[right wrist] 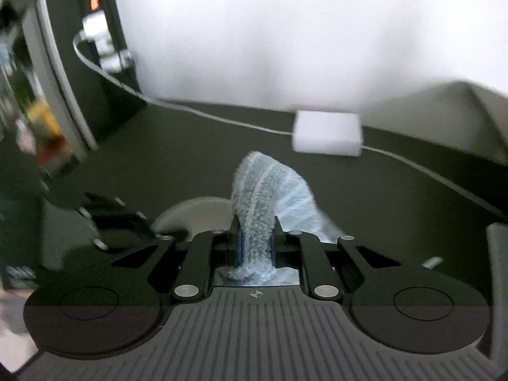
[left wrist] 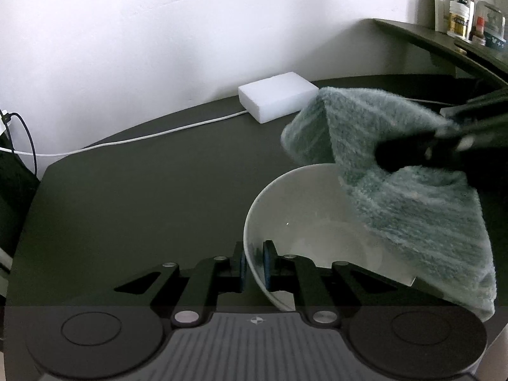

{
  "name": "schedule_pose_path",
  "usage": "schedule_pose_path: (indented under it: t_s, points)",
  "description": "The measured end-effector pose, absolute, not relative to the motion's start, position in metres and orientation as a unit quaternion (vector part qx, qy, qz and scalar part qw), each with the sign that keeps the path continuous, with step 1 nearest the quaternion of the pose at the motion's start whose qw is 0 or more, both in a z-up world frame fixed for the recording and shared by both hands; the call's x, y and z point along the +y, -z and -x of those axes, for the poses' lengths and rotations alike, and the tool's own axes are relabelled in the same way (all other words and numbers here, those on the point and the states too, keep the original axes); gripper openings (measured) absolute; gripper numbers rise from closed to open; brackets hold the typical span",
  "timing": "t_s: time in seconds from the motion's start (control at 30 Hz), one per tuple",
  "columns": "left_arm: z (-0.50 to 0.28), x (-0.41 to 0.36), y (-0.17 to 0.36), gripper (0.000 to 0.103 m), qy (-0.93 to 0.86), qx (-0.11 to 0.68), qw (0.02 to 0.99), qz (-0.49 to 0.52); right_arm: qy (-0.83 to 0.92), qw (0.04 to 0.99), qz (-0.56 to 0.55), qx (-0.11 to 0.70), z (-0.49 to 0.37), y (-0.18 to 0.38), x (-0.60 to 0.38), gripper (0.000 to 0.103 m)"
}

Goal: Clean bowl
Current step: 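Rub the towel around the bowl's inner wall with the right gripper while the left holds the rim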

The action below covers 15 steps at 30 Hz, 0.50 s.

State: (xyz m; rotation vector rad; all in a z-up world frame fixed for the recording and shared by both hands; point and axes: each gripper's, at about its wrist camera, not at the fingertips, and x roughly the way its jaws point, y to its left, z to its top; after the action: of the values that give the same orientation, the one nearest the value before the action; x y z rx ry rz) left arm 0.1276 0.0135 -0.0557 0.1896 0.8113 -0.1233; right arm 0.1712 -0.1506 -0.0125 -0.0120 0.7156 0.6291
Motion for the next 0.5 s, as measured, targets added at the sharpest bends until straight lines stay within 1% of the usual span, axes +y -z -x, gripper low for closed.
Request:
schedule_pose_path:
  t_s: [0.07, 0.17, 0.23, 0.4, 0.5]
  points:
    - [-0.128, 0.013, 0.056, 0.010, 0.059, 0.394, 0.913, -0.091, -0.323, 0.878, -0.001, 0.355, -0.179, 0.018, -0.141, 0.016]
    - [-0.127, 0.011, 0.056, 0.010, 0.055, 0.396, 0.912, -0.094, -0.342, 0.855, -0.003, 0.390, -0.196, 0.040, -0.116, 0.016]
    - [-0.127, 0.010, 0.056, 0.010, 0.053, 0.396, 0.911, -0.097, -0.330, 0.852, 0.015, 0.406, -0.201, 0.054, -0.103, 0.016]
    - [-0.126, 0.010, 0.057, 0.011, 0.053, 0.397, 0.911, -0.100, -0.304, 0.871, 0.036, 0.384, -0.186, 0.049, -0.117, 0.015]
    - [-0.126, 0.009, 0.056, 0.012, 0.050, 0.400, 0.909, -0.105, -0.296, 0.887, 0.011, 0.355, -0.168, 0.033, -0.140, 0.016]
